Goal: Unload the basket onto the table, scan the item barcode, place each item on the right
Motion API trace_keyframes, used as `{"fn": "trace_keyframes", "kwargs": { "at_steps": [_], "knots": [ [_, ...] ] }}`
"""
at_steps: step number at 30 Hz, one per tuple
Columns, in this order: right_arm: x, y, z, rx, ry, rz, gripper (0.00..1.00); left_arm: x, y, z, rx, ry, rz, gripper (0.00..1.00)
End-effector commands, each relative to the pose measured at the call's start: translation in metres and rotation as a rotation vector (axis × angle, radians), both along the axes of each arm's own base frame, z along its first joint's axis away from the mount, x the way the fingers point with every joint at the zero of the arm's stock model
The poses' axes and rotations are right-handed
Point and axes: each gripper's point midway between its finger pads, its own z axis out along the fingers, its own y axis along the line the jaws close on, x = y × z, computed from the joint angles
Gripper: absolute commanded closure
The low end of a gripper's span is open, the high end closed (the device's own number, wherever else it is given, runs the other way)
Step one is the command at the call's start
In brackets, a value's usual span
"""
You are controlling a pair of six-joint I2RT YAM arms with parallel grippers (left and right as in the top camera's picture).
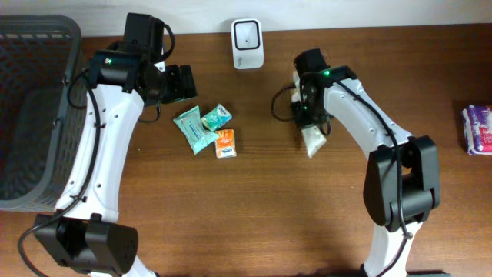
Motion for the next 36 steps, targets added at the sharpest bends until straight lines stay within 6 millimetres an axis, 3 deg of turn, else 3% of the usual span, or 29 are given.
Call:
{"fn": "trace_keyframes", "kwargs": {
  "at_steps": [1, 6, 9, 10, 13, 16, 22, 24, 25, 26, 30, 33, 36],
  "knots": [
    [-0.012, -0.021, -0.026, -0.113, 0.039, -0.054, 0.96, 0.001, 0.002, 0.001, 0.008, -0.004, 0.001, 0.01],
    [-0.019, -0.008, -0.029, -0.161, 0.035, -0.006, 0.96, 0.001, 0.002, 0.001, 0.008, -0.004, 0.001, 0.01],
    [-0.024, 0.024, -0.028, -0.167, 0.010, 0.055, 0.94, 0.001, 0.002, 0.001, 0.008, -0.004, 0.001, 0.01],
    [-0.026, 0.032, -0.028, -0.164, 0.004, 0.067, 0.86, 0.001, 0.002, 0.001, 0.008, -0.004, 0.001, 0.01],
    [-0.036, 0.073, -0.027, -0.155, -0.027, 0.162, 0.52, 0.001, 0.002, 0.001, 0.008, -0.004, 0.001, 0.01],
    [-0.038, 0.088, -0.022, -0.208, -0.074, 0.208, 0.51, 0.001, 0.002, 0.001, 0.008, -0.004, 0.001, 0.01],
    [-0.039, 0.088, -0.017, -0.281, -0.107, 0.226, 0.48, 0.001, 0.002, 0.001, 0.008, -0.004, 0.001, 0.01],
    [-0.032, 0.081, -0.015, -0.261, -0.118, 0.164, 0.40, 0.001, 0.002, 0.001, 0.008, -0.004, 0.001, 0.01],
    [-0.029, 0.084, -0.017, -0.205, -0.106, 0.147, 0.40, 0.001, 0.002, 0.001, 0.008, -0.004, 0.001, 0.01],
    [-0.031, 0.102, -0.023, -0.034, -0.048, 0.199, 0.40, 0.001, 0.002, 0.001, 0.008, -0.004, 0.001, 0.01],
    [-0.041, 0.137, -0.022, 0.252, 0.034, 0.329, 0.37, 0.001, 0.002, 0.001, 0.008, -0.004, 0.001, 0.01],
    [-0.038, 0.137, -0.028, 0.245, 0.027, 0.328, 0.36, 0.001, 0.002, 0.001, 0.008, -0.004, 0.001, 0.01],
    [-0.035, 0.133, -0.049, 0.213, 0.039, 0.319, 0.36, 0.001, 0.002, 0.001, 0.008, -0.004, 0.001, 0.01]
  ]
}}
